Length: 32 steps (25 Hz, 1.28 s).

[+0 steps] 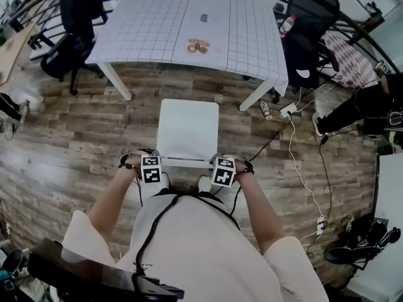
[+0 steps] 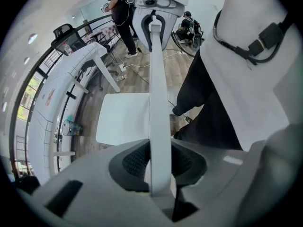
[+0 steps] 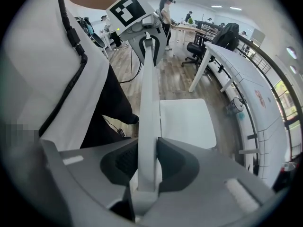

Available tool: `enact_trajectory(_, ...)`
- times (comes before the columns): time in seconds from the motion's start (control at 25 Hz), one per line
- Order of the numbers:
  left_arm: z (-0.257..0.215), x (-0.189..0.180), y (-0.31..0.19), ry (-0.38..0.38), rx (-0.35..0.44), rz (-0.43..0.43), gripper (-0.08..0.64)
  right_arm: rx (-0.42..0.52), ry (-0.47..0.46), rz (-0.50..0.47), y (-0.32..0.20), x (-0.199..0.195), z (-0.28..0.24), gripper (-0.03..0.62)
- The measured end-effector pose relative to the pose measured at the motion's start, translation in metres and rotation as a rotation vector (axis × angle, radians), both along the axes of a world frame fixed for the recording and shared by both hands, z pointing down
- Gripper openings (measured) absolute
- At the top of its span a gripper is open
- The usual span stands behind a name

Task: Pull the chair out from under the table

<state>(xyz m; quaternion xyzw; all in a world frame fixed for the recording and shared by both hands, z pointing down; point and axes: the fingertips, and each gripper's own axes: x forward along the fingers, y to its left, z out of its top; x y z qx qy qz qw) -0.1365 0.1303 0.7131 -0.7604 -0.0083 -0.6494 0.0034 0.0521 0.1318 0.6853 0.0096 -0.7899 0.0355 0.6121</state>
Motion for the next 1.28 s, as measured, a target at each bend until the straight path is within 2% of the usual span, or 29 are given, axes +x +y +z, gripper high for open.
enact_trajectory(0.12,-0.005,0.002,-0.003,0.036,-0.021,-0.032,0.111,-0.011,-0.003,0.017,-0.001,0.002,0.0,0.101)
enact_trajectory(0.2,-0.011,0.003,-0.004,0.064,-0.021,-0.048,0.172,-0.025,-0.007,0.014,0.002,0.002,-0.003,0.112)
enact_trajectory(0.28,-0.023,0.008,-0.008,0.118,-0.035,-0.077,0.202,-0.041,-0.014,0.014,0.004,0.004,-0.011,0.119)
enact_trajectory(0.44,-0.053,0.026,-0.014,0.284,-0.098,-0.173,0.233,-0.059,-0.053,0.025,0.005,0.006,-0.033,0.124)
enact_trajectory(0.56,-0.085,0.044,-0.028,0.424,-0.081,-0.236,0.232,-0.051,-0.116,0.057,0.0,0.004,-0.054,0.127)
enact_trajectory(0.68,-0.119,0.063,-0.046,0.553,-0.032,-0.28,0.213,0.001,-0.237,0.144,-0.019,-0.003,-0.083,0.122)
enact_trajectory(0.8,-0.148,0.074,-0.064,0.661,0.031,-0.339,0.145,0.042,-0.402,0.27,-0.041,-0.012,-0.113,0.067)
enact_trajectory(0.92,-0.177,0.076,-0.086,0.796,0.096,-0.446,0.082,0.104,-0.577,0.416,-0.063,-0.014,-0.145,0.006)
enact_trajectory(1.04,-0.208,0.073,-0.104,0.939,0.137,-0.56,0.018,0.171,-0.765,0.562,-0.08,-0.01,-0.178,0.006)
enact_trajectory(1.12,-0.222,0.067,-0.111,0.992,0.162,-0.61,0.008,0.2,-0.863,0.63,-0.085,-0.01,-0.192,0.005)
enact_trajectory(1.28,-0.233,0.058,-0.115,1.03,0.199,-0.662,0.008,0.199,-0.991,0.722,-0.085,-0.01,-0.207,0.005)
